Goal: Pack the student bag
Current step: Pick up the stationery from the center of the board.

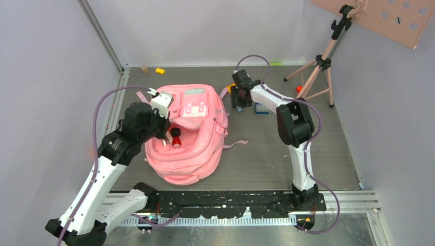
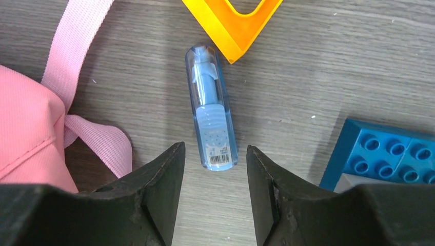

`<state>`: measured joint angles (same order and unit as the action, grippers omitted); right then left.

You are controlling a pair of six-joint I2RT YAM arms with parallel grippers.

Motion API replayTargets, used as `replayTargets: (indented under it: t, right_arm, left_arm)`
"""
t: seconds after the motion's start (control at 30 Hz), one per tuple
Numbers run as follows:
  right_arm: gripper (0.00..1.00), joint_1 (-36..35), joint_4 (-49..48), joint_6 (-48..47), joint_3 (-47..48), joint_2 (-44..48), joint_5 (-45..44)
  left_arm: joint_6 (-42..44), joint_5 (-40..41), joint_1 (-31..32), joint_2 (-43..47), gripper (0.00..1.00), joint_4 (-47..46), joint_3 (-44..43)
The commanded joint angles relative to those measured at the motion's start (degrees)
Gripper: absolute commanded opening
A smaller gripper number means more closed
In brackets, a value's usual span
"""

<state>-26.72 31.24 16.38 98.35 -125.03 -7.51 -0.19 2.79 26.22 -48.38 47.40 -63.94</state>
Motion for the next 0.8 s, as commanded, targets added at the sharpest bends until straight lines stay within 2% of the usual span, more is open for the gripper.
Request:
replayTargets:
  t: [0.0,0.23,0.43,0.57,0.77]
  right_arm:
    - [0.52,-0.09,1.52,-0.91,4.15,-1.60,0.49]
    - [0.48,0.00,1.76,-0.60,4.87,-2.94,0.39]
    - [0.42,0.14,2.15,0.36,5.33,-4.09,1.36]
    - [0.33,0.22,2.15,0.49,5.24,-3.82,2.04]
    - [0.11,0.26,1.93,-0.08,2.41,1.72,1.78]
  left_arm:
    - [-1.23,0.14,-0.55,0.83,0.00,-6.97,-2.27]
    - [-0.83,-0.44,-0.55,0.28,0.00,-6.99,-2.15]
    - [-0.09,-4.62,-0.55,-0.48,0.00,-7.73,-2.29]
    - [-0.08,-7.63,-0.55,-2.38,0.00,-8.04,-3.18]
    - [-0.33,-13.79,-0.55,-7.71,0.00,-11.21,-4.76]
